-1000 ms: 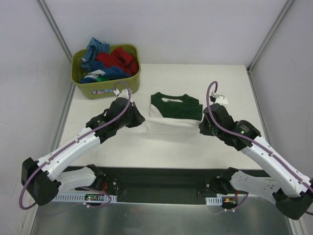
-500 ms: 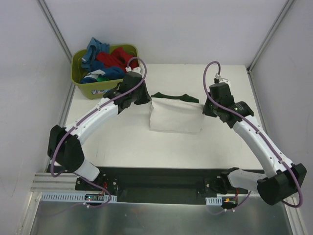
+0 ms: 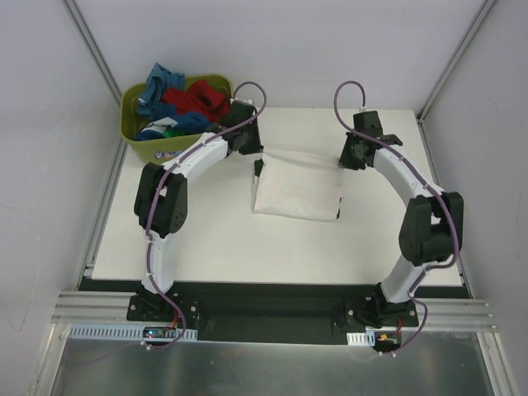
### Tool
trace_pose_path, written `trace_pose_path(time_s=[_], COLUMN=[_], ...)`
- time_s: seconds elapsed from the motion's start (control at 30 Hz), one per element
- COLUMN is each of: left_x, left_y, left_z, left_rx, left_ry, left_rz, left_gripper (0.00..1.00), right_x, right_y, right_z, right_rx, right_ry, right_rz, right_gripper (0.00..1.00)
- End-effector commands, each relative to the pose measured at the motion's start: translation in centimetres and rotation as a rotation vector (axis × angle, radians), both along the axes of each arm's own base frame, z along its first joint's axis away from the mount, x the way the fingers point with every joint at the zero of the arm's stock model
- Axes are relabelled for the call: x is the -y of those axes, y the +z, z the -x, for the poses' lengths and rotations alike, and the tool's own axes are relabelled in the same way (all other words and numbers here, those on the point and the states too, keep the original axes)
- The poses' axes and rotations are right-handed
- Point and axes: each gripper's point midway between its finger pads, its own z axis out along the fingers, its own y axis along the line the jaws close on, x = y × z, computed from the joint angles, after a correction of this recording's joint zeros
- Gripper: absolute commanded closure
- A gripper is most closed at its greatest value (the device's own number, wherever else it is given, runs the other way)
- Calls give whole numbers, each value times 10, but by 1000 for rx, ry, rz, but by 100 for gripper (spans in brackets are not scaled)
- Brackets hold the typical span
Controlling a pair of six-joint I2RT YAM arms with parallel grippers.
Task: Fold and stack the t-shirts
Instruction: Fold the long partially folded tshirt into a neat square
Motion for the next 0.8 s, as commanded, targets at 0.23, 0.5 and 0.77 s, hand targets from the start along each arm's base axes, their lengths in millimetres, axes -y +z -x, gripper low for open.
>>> trace_pose_path(time_s=[0.23, 0.5, 0.77], left_x=[-26, 1, 9], left_y=[8, 45, 22], left_z=[-40, -5, 51], left_rx=[57, 79, -15], left_ry=[12, -104, -152], left_rz=[-50, 37, 26], left_gripper=[31, 1, 1], right_x=[-15, -9, -1], right_y=[-10, 31, 49], right_z=[-55, -20, 37], right_rx=[-7, 59, 131], right_ry=[103, 110, 99], right_rz=[-73, -81, -109], right_gripper=[1, 3, 3])
